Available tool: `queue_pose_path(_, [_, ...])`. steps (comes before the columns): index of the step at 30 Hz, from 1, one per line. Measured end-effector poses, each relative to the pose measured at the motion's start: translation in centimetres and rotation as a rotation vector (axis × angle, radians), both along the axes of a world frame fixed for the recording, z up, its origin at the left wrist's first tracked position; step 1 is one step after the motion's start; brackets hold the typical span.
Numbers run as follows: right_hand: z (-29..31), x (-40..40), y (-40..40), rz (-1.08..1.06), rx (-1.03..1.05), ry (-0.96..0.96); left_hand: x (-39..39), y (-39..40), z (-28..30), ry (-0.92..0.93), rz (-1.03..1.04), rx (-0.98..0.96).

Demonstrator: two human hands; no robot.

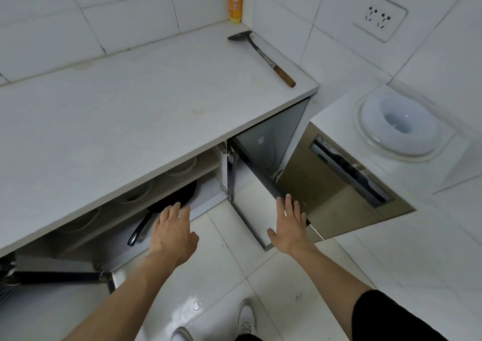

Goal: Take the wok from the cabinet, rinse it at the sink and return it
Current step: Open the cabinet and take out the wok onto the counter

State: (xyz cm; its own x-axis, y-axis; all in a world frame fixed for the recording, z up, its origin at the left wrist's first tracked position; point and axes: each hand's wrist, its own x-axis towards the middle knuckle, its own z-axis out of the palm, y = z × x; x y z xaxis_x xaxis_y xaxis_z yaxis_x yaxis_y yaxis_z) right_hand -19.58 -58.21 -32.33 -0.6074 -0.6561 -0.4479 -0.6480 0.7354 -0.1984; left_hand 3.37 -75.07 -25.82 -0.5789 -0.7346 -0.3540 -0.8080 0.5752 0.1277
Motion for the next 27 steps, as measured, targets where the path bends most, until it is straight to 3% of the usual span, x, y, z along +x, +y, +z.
queue_pose_path(13, [1.4,0.5,-1.7,0.061,0.053,0.013,4.7,0.6,0.3,-0.010,0.139,0.059])
queue_pose_path(17, [1.8,2.4,-3.2,0.120,-0.025,0.080,6.8,-0.8,-0.2,0.008,0.179,0.081])
queue_pose_path(27, [-0.2,10.5,-9.8,0.320,-0.121,-0.071,13.0,-4.1,-4.9,-0.022,0.263,0.161])
